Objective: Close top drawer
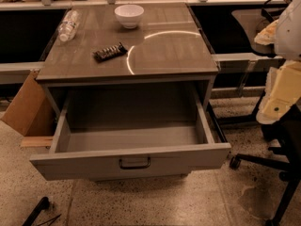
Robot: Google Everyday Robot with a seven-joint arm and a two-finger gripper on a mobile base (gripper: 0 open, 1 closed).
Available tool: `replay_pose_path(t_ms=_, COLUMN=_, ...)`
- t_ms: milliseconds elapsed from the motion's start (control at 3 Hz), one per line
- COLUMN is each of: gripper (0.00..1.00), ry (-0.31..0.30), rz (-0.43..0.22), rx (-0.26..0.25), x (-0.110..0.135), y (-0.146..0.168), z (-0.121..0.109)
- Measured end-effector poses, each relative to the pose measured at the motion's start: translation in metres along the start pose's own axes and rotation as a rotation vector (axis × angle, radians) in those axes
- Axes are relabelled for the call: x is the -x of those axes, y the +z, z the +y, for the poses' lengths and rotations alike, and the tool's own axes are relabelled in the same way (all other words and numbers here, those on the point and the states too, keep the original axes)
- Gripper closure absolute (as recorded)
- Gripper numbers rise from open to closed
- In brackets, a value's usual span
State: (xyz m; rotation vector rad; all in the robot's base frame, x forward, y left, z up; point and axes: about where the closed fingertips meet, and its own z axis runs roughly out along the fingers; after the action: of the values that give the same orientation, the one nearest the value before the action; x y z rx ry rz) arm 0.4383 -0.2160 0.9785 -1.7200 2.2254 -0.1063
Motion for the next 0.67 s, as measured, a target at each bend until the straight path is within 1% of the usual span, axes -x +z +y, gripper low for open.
replay_pose_path(t_ms=333, gripper=0.00, ry=0.000, rz=0.000, rx=0.000, x=0.000, y=0.000, z=0.000)
replay_pose_path(t_ms=667, gripper=0.00, ry=-0.009, rz=-0.043, rx=0.059, x=0.007, y=0.023, z=0.013)
